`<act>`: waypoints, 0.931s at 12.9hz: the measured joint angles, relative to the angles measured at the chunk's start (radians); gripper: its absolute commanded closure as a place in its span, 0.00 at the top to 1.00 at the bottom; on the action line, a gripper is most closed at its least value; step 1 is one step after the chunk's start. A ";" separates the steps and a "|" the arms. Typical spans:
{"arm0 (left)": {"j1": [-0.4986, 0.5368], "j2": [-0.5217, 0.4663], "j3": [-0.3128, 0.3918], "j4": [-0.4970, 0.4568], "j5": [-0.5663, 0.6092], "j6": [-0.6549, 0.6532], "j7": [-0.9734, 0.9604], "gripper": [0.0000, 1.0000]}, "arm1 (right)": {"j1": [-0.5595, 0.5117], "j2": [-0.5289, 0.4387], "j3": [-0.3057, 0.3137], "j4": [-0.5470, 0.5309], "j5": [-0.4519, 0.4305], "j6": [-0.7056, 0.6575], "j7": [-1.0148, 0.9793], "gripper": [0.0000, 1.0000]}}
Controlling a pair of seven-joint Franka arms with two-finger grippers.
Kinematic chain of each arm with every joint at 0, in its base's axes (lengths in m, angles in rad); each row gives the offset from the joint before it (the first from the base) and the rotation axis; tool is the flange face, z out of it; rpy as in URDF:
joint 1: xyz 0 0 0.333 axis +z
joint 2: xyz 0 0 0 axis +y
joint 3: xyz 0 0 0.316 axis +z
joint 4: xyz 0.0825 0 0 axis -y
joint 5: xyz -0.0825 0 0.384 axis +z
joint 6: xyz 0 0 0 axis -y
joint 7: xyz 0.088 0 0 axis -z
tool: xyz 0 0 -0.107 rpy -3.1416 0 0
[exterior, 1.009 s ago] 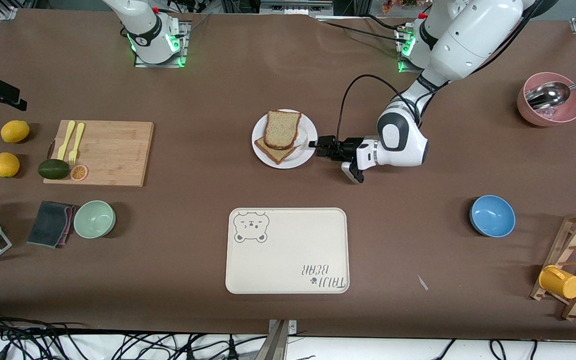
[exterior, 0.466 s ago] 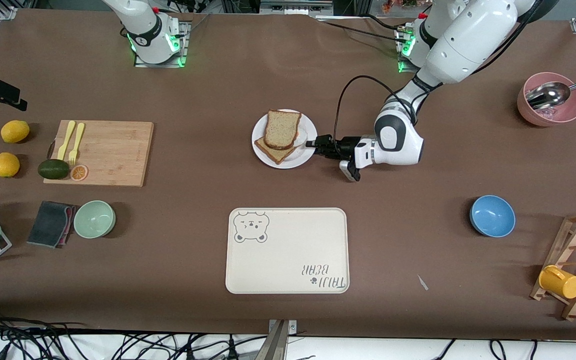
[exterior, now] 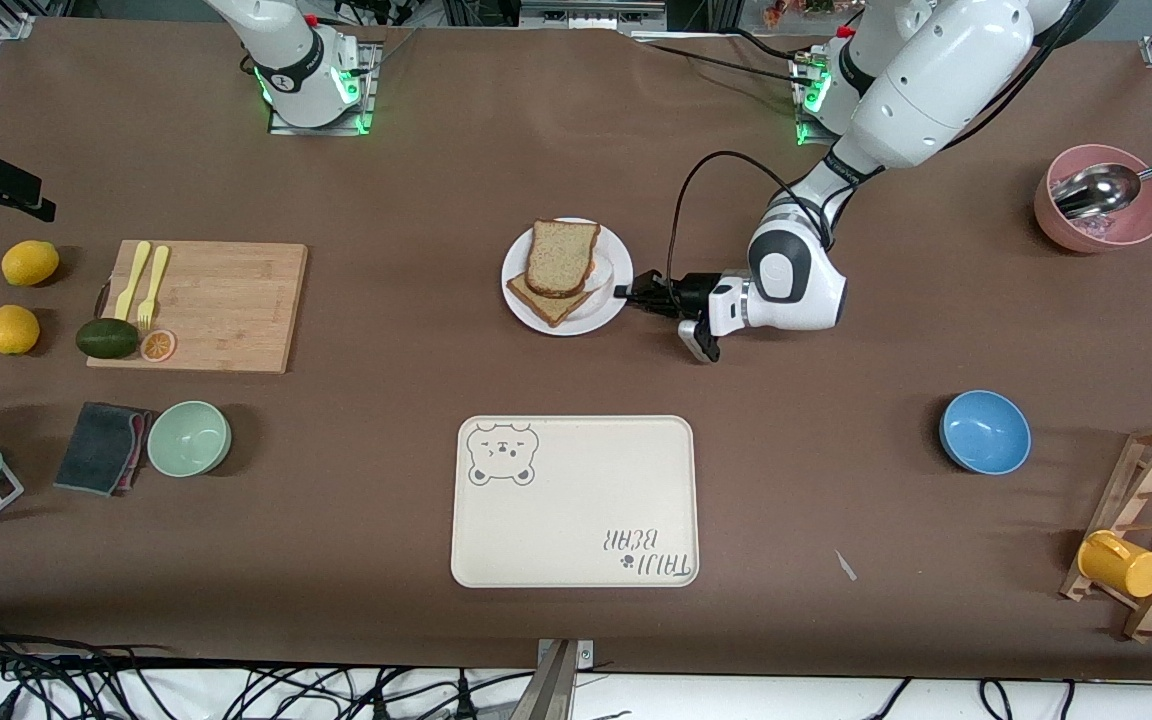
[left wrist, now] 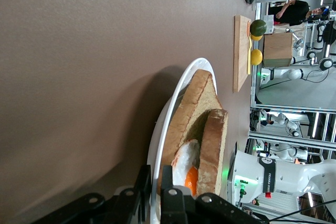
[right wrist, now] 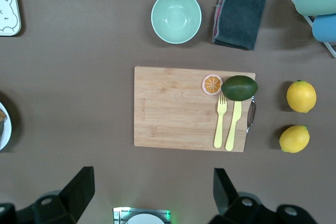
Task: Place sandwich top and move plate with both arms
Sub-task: 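Grip the white plate rim with the left gripper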
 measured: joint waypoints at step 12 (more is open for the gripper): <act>0.005 -0.015 0.001 0.008 -0.013 0.003 -0.023 0.00 | 0.000 0.000 0.000 0.000 0.000 0.000 0.000 1.00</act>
